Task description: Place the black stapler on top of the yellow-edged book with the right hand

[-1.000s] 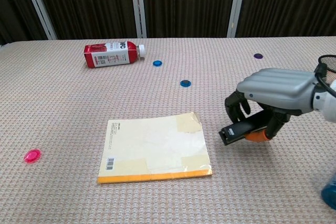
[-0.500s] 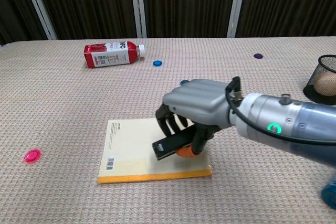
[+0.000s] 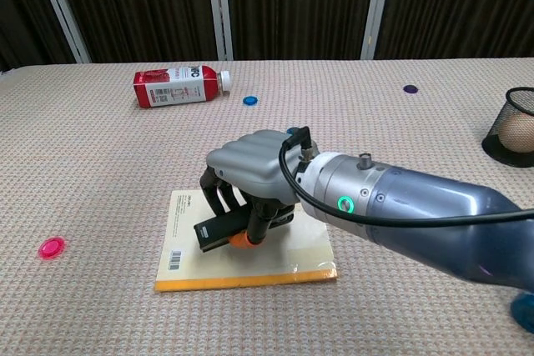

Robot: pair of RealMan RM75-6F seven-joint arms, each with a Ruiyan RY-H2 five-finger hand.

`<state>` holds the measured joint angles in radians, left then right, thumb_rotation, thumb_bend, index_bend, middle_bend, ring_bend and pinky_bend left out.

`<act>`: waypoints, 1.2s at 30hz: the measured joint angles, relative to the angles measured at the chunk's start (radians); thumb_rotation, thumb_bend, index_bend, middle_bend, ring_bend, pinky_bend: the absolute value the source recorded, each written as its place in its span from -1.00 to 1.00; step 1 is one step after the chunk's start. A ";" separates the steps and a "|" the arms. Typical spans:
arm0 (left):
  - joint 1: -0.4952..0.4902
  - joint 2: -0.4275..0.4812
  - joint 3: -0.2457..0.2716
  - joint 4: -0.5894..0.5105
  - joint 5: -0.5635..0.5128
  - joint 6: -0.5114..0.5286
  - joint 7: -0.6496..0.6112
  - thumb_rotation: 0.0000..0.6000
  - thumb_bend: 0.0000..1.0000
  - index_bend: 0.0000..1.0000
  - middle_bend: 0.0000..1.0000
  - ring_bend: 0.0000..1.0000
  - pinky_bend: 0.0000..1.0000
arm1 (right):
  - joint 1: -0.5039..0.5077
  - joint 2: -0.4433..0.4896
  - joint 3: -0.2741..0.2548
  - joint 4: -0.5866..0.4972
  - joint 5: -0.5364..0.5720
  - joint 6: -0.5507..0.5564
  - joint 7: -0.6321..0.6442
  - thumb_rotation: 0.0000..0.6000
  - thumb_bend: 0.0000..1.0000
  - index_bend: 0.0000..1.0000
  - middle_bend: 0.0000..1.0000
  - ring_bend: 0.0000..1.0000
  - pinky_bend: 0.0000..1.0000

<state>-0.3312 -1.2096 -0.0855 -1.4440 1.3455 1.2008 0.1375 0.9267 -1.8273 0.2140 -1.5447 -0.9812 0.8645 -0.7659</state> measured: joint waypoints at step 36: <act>0.005 -0.024 0.003 -0.013 -0.021 0.020 0.082 1.00 -0.41 -0.99 -1.00 -0.94 -0.71 | -0.231 0.475 -0.110 -0.179 -0.232 0.285 0.351 1.00 -0.66 -1.00 -1.00 -1.00 -0.82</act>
<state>-0.3260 -1.2333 -0.0823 -1.4572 1.3243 1.2212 0.2196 0.6954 -1.3525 0.1039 -1.7232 -1.2128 1.1490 -0.4152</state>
